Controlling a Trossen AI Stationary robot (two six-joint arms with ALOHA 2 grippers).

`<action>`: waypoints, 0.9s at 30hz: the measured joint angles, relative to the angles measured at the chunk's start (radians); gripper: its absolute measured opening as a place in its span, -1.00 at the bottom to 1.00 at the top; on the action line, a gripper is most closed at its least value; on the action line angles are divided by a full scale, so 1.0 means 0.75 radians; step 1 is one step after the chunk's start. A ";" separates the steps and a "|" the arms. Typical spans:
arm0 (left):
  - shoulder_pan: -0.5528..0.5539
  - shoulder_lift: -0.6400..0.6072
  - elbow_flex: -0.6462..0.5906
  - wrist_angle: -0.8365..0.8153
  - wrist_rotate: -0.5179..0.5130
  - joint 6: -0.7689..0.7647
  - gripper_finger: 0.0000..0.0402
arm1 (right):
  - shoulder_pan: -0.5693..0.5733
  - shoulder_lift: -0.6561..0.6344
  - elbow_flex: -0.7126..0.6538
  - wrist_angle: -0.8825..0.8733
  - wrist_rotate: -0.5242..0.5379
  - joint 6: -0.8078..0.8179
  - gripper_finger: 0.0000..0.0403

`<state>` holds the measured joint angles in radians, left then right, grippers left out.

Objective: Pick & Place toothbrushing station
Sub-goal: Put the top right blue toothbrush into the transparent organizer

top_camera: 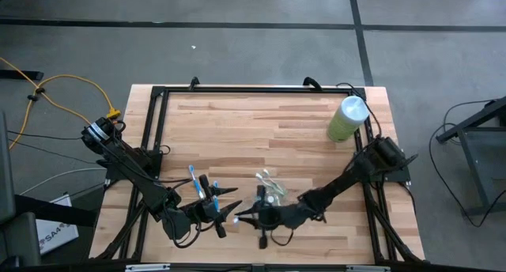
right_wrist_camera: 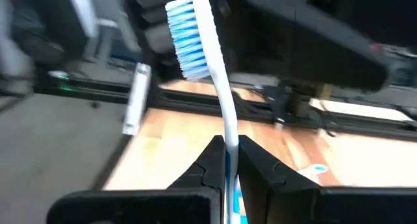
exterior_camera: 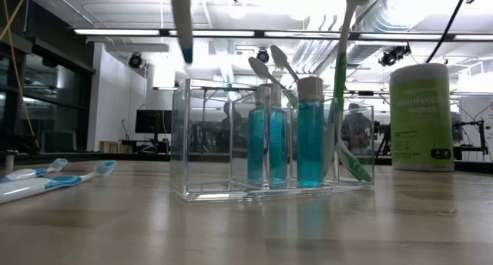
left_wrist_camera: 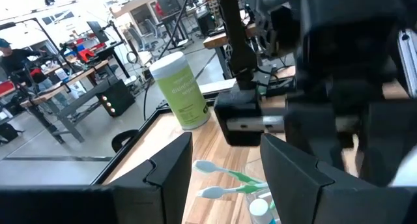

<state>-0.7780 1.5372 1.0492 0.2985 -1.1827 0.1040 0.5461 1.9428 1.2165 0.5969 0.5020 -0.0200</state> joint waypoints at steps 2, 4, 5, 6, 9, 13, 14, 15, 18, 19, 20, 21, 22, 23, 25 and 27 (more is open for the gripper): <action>-0.006 0.000 0.000 0.001 0.000 0.000 -0.13 | 0.009 0.038 0.044 -0.028 0.090 -0.005 -0.93; -0.009 0.000 0.000 -0.001 0.000 0.000 -0.13 | 0.021 0.060 0.063 -0.031 0.195 -0.010 -0.93; -0.012 0.000 0.000 -0.001 0.000 0.000 -0.13 | 0.028 0.061 0.065 -0.031 0.237 -0.010 -0.93; -0.015 0.000 0.000 -0.001 0.000 0.000 -0.13 | 0.034 0.061 0.065 -0.029 0.269 -0.007 -0.93; -0.022 0.000 0.000 -0.002 0.000 0.000 -0.13 | 0.044 0.061 0.067 -0.026 0.333 0.016 -0.93; -0.027 0.000 0.000 -0.002 -0.002 0.001 -0.13 | 0.048 0.061 0.067 -0.024 0.379 0.055 -0.93; -0.028 -0.001 0.000 -0.002 -0.002 0.001 -0.13 | 0.049 0.061 0.067 -0.024 0.388 0.062 -0.93; -0.030 -0.001 0.000 -0.001 -0.002 0.001 -0.13 | 0.052 0.061 0.067 -0.025 0.398 0.069 -0.93; -0.032 -0.001 0.000 -0.001 -0.001 0.001 -0.13 | 0.068 0.061 0.067 -0.025 0.451 0.077 -0.93; -0.032 -0.001 0.000 -0.001 -0.001 0.001 -0.13 | 0.074 0.061 0.067 -0.025 0.469 0.077 -0.93; -0.032 -0.001 0.000 -0.001 0.000 0.001 -0.13 | 0.081 0.061 0.067 -0.025 0.484 0.077 -0.93; -0.032 -0.001 0.000 -0.001 0.000 0.001 -0.13 | 0.086 0.061 0.067 -0.025 0.497 0.077 -0.93; -0.032 -0.001 0.000 -0.001 0.000 0.001 -0.13 | 0.091 0.060 0.067 -0.025 0.508 0.077 -0.93; -0.032 -0.001 0.000 -0.001 0.000 0.001 -0.13 | 0.095 0.060 0.067 -0.028 0.517 0.077 -0.93; -0.032 -0.001 0.000 -0.001 0.000 0.001 -0.13 | 0.095 0.075 0.067 -0.016 0.518 0.084 -0.93; -0.032 -0.001 0.000 0.000 0.000 0.001 -0.13 | 0.092 0.084 0.065 -0.033 0.511 0.099 -0.93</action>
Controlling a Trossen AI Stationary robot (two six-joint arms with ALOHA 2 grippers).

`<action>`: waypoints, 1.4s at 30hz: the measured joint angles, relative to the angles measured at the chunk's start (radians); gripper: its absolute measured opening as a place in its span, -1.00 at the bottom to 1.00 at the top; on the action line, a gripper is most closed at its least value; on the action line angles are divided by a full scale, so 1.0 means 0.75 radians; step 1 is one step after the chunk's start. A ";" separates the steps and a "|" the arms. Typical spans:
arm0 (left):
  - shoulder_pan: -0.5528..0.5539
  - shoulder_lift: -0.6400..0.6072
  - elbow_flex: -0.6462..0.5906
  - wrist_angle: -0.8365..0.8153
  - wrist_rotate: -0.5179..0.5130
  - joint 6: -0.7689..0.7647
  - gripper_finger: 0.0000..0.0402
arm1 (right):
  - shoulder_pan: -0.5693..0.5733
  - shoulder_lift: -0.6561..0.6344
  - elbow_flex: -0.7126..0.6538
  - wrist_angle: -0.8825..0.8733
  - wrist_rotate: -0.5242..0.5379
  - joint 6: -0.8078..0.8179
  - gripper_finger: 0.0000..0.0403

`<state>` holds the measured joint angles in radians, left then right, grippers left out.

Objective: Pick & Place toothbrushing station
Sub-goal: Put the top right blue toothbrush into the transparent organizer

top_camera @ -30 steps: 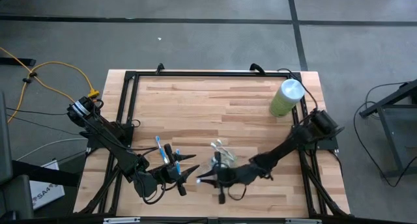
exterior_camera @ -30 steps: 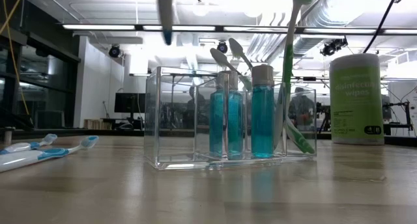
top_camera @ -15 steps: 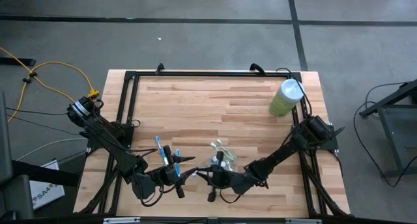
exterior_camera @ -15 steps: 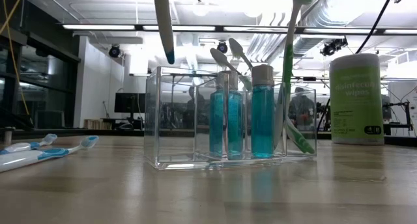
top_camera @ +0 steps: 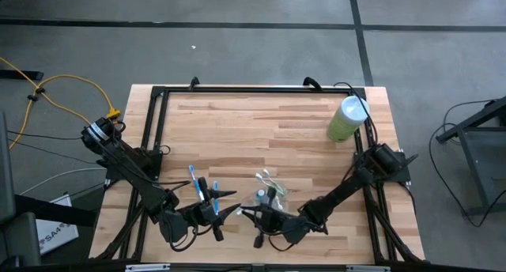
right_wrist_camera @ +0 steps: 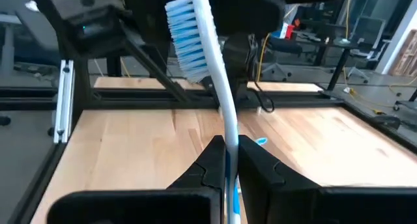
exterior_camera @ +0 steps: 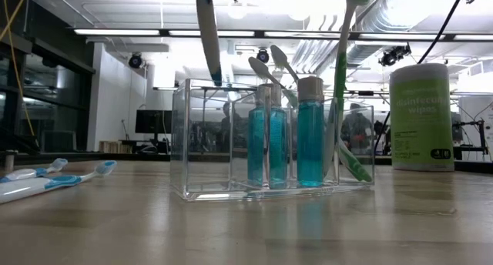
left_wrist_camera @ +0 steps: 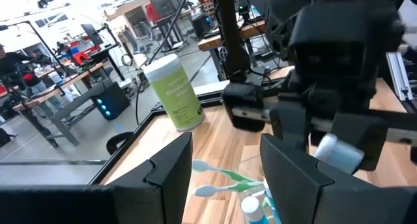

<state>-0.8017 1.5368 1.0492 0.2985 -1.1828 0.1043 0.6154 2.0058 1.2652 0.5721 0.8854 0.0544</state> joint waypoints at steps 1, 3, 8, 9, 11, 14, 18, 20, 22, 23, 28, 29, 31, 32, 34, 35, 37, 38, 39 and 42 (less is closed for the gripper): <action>0.000 0.000 0.000 0.001 0.000 0.000 -0.13 | -0.005 0.010 0.000 0.005 -0.006 0.012 -0.93; 0.000 0.000 0.000 0.001 0.001 0.000 -0.13 | -0.019 0.034 0.002 0.026 -0.018 0.029 -0.93; 0.000 0.000 0.000 0.002 0.002 0.000 -0.13 | -0.036 0.058 0.002 0.043 -0.038 0.039 -0.93; 0.000 0.000 0.000 0.002 0.001 0.000 -0.13 | -0.037 0.061 0.001 0.038 -0.047 0.042 -0.93; 0.000 0.000 0.000 0.002 0.002 0.000 -0.13 | -0.040 0.064 0.001 0.019 -0.072 0.076 -0.93; 0.000 0.000 0.000 0.002 0.002 0.000 -0.13 | -0.045 0.063 0.001 -0.033 -0.069 0.131 -0.93; 0.000 0.000 0.000 0.001 0.001 0.000 -0.13 | -0.044 0.063 0.001 -0.062 -0.077 0.189 -0.93; 0.000 0.000 0.000 0.001 0.001 0.000 -0.13 | -0.044 0.063 0.001 -0.096 -0.098 0.221 -0.93; 0.000 0.000 0.000 0.001 0.001 0.000 -0.13 | -0.044 0.063 0.001 -0.104 -0.109 0.250 -0.93; 0.000 0.000 0.000 0.002 0.001 0.000 -0.13 | -0.044 0.063 0.001 -0.112 -0.108 0.261 -0.93; 0.000 0.000 0.000 0.002 0.001 0.000 -0.13 | -0.044 0.063 0.000 -0.135 -0.108 0.283 -0.90; 0.000 0.000 0.000 0.001 0.001 0.000 -0.13 | -0.045 0.063 0.000 -0.134 -0.108 0.283 -0.89; 0.000 0.000 0.000 0.001 0.001 0.000 -0.13 | -0.047 0.063 0.000 -0.138 -0.109 0.283 -0.88; 0.000 0.000 0.000 0.001 0.001 0.000 -0.13 | -0.047 0.063 0.000 -0.138 -0.108 0.282 -0.87; 0.000 0.000 0.000 0.001 0.001 0.000 -0.13 | -0.048 0.063 0.000 -0.136 -0.108 0.282 -0.87; 0.000 0.000 0.000 0.001 0.001 0.000 -0.13 | -0.048 0.063 0.000 -0.138 -0.108 0.282 -0.86; 0.000 0.000 0.000 0.001 0.001 0.000 -0.13 | -0.048 0.063 0.000 -0.138 -0.108 0.282 -0.86; 0.000 0.000 0.000 0.001 0.001 0.000 -0.13 | -0.048 0.063 0.000 -0.138 -0.108 0.282 -0.86; 0.000 0.000 0.000 0.001 0.001 0.000 -0.13 | -0.048 0.063 0.000 -0.139 -0.108 0.282 -0.86; 0.000 0.000 0.000 0.001 0.001 0.000 -0.13 | -0.048 0.063 0.000 -0.140 -0.111 0.282 -0.85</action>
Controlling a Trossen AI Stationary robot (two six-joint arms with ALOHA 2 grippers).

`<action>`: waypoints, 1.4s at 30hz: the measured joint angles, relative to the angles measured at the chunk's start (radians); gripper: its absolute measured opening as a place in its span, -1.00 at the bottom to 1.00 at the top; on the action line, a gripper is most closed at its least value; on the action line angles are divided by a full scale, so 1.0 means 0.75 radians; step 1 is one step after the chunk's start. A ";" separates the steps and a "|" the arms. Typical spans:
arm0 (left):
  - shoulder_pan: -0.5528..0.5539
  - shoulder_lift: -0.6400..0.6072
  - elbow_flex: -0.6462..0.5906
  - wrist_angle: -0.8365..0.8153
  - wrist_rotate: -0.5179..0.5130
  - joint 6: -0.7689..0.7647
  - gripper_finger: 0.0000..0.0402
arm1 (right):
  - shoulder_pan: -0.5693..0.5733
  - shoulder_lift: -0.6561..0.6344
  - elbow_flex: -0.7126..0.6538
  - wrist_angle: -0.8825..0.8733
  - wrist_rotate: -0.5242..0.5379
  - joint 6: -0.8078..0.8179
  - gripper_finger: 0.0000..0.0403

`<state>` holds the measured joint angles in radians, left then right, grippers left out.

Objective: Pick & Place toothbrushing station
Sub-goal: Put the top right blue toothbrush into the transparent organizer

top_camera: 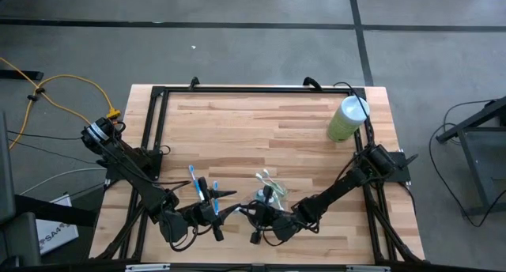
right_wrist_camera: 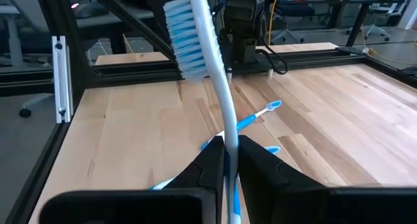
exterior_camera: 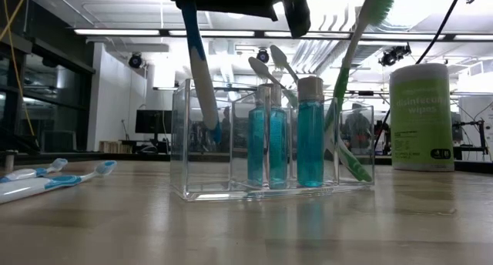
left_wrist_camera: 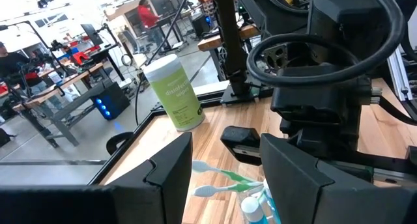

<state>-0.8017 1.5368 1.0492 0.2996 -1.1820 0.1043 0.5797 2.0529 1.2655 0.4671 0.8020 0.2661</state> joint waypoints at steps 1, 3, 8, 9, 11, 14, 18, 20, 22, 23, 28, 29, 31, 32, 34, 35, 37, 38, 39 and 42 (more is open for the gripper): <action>0.000 0.000 0.000 0.000 0.000 0.000 -0.13 | 0.000 0.000 0.000 0.000 -0.010 0.000 -0.85; 0.000 0.000 0.000 0.000 0.000 0.000 -0.13 | -0.006 0.000 0.000 -0.008 -0.045 0.000 -0.85; 0.000 0.000 0.000 0.000 0.000 0.000 -0.13 | -0.033 -0.001 0.000 -0.054 -0.143 0.055 -0.84; 0.000 0.000 0.000 0.000 0.000 0.000 -0.13 | -0.040 -0.001 0.000 -0.079 -0.153 0.076 -0.84; 0.000 0.000 0.000 0.000 0.000 0.000 -0.13 | -0.053 -0.001 0.000 -0.119 -0.187 0.115 -0.84; 0.000 0.000 0.000 0.000 0.004 0.000 -0.13 | -0.072 -0.001 0.000 -0.140 -0.232 0.144 -0.84; -0.001 0.000 0.000 0.000 0.008 0.000 -0.13 | -0.078 -0.001 0.000 -0.140 -0.266 0.142 -0.84; 0.000 0.000 0.000 0.000 0.008 0.000 -0.13 | -0.078 -0.001 0.000 -0.140 -0.270 0.132 -0.84; -0.001 0.000 0.000 0.000 0.008 0.000 -0.13 | -0.078 -0.001 0.000 -0.141 -0.274 0.126 -0.84; 0.000 0.000 0.000 0.000 0.008 0.000 -0.13 | -0.078 -0.001 0.000 -0.141 -0.279 0.120 -0.84; 0.000 0.000 0.000 0.000 0.009 0.000 -0.13 | -0.079 -0.001 0.000 -0.141 -0.329 0.103 -0.83; -0.001 0.000 0.000 0.000 0.009 0.000 -0.13 | -0.083 -0.001 0.000 -0.141 -0.336 0.103 -0.81; -0.001 0.000 0.000 0.000 0.009 0.000 -0.13 | -0.087 -0.001 0.000 -0.141 -0.346 0.103 -0.74; 0.000 0.000 0.000 0.000 0.009 0.001 -0.13 | -0.090 -0.001 0.000 -0.141 -0.347 0.103 -0.70; 0.000 0.000 0.000 0.000 0.010 0.000 -0.13 | -0.095 -0.001 0.000 -0.141 -0.348 0.103 -0.59; 0.000 0.000 0.000 -0.001 0.009 0.000 -0.13 | -0.096 -0.001 0.000 -0.141 -0.347 0.103 -0.54; 0.000 0.000 0.000 0.000 0.010 0.000 -0.13 | -0.098 -0.001 0.000 -0.141 -0.346 0.103 -0.44; 0.000 0.000 0.000 0.000 0.010 0.000 -0.13 | -0.098 -0.001 0.000 -0.141 -0.344 0.103 -0.39; -0.001 0.000 0.000 -0.001 0.010 0.001 -0.13 | -0.097 -0.001 0.000 -0.141 -0.342 0.103 -0.35; -0.001 0.000 0.000 0.000 0.010 0.001 -0.13 | -0.096 -0.003 0.000 -0.142 -0.341 0.103 -0.27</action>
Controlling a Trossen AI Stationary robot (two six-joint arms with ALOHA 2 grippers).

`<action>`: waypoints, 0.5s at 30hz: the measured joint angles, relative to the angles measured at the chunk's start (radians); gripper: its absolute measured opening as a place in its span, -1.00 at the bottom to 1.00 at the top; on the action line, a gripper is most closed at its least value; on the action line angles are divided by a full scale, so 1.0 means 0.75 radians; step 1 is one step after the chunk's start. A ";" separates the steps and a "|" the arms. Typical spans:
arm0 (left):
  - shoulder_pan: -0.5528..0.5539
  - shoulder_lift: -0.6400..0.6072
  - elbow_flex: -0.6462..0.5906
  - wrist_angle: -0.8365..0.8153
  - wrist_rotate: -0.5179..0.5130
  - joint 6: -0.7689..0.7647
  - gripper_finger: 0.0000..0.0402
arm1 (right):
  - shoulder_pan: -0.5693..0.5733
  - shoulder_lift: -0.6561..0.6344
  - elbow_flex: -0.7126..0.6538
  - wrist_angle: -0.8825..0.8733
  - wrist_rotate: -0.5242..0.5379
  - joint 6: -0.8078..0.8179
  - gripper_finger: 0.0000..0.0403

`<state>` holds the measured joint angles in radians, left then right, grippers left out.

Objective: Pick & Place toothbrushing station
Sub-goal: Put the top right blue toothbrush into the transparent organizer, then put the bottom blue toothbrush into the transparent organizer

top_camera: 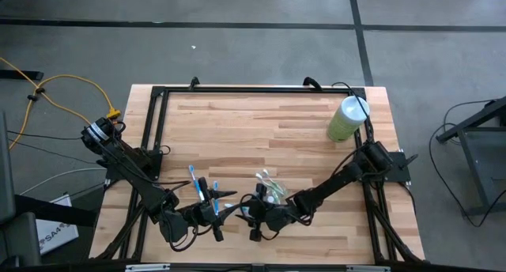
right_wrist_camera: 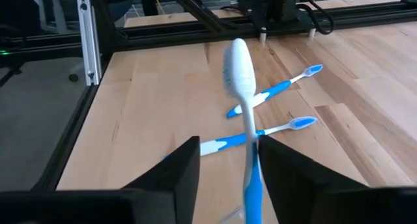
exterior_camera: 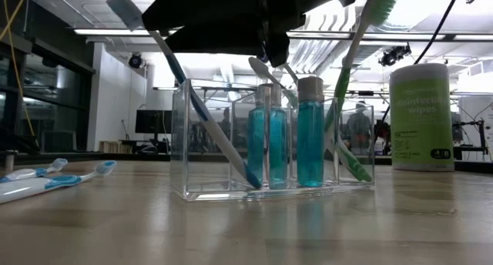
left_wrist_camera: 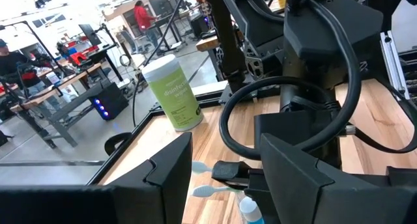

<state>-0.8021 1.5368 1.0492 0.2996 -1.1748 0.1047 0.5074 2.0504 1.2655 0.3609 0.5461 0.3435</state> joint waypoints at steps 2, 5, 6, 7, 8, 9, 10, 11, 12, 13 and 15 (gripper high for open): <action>0.000 0.000 0.000 -0.001 0.000 0.000 -0.13 | 0.000 -0.003 0.000 0.000 0.000 -0.005 -0.24; -0.003 0.000 0.000 -0.001 -0.001 0.000 -0.13 | 0.000 -0.011 0.000 -0.018 0.003 -0.012 -0.24; -0.004 0.000 0.000 -0.001 -0.001 0.000 -0.13 | 0.000 -0.018 0.000 -0.030 0.003 -0.014 -0.25; -0.004 0.000 0.000 0.000 -0.001 0.000 -0.13 | 0.000 -0.024 0.000 -0.035 0.004 -0.014 -0.26; -0.005 0.000 0.000 0.000 -0.001 0.000 -0.13 | 0.000 -0.030 0.000 -0.039 0.007 -0.016 -0.27; -0.008 0.000 0.000 0.000 -0.001 0.000 -0.13 | -0.001 -0.036 0.000 -0.046 0.007 -0.027 -0.27; -0.009 0.000 0.000 -0.001 -0.001 0.000 -0.13 | -0.001 -0.044 0.000 -0.054 0.006 -0.041 -0.28; -0.009 0.000 0.000 -0.001 -0.003 0.000 -0.13 | -0.001 -0.052 0.000 -0.056 0.006 -0.046 -0.28; -0.009 0.000 0.000 0.000 -0.004 0.000 -0.13 | -0.001 -0.060 0.000 -0.053 0.005 -0.046 -0.28; -0.009 0.000 0.000 0.000 -0.004 0.000 -0.13 | -0.001 -0.074 0.000 -0.059 0.004 -0.047 -0.28; -0.009 0.000 0.000 -0.001 -0.006 0.000 -0.13 | -0.001 -0.107 0.000 -0.107 0.002 -0.049 -0.28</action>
<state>-0.8089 1.5368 1.0492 0.2993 -1.1792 0.1047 0.5068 1.9699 1.2655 0.2807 0.5472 0.3065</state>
